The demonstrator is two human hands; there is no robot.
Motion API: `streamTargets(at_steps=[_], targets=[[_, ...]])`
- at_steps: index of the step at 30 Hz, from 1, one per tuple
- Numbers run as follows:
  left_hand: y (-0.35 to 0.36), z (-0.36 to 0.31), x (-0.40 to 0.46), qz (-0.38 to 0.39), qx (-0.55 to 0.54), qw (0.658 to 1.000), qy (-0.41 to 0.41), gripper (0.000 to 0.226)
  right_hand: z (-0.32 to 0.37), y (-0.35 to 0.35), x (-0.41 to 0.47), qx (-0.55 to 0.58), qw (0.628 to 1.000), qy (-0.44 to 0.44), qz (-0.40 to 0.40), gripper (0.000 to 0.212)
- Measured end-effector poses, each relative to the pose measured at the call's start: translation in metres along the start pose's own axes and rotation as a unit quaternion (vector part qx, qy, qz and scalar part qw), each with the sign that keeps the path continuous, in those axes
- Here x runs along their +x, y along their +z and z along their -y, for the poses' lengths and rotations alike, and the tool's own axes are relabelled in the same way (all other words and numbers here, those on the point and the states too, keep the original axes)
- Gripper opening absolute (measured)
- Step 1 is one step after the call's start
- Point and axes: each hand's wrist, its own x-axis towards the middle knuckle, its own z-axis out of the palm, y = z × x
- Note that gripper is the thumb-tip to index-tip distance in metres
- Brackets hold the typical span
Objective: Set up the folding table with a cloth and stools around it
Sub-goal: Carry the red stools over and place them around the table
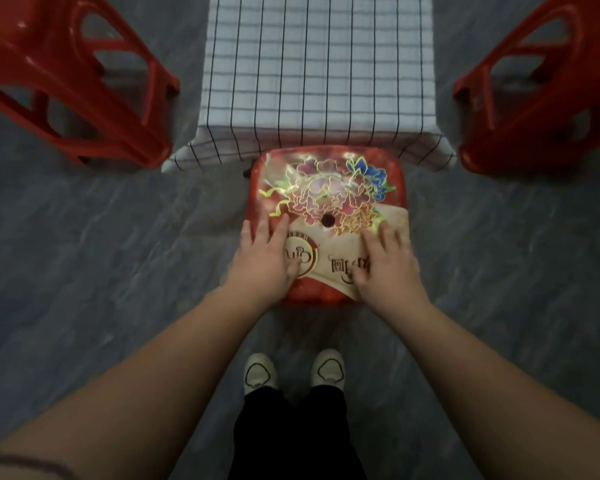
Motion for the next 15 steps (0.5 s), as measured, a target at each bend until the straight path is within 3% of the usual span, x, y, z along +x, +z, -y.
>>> streamTargets(at_steps=[6, 15], targets=[[0.030, 0.008, 0.003, 0.012, -0.050, 0.998, -0.032, 0.094, -0.013, 0.022, -0.002, 0.058, 0.998, 0.010, -0.026, 0.076], [0.034, 0.006, -0.005, 0.002, -0.068, 0.997, -0.035, 0.094, -0.015, 0.029, -0.013, 0.069, 0.996, 0.027, -0.042, 0.077]])
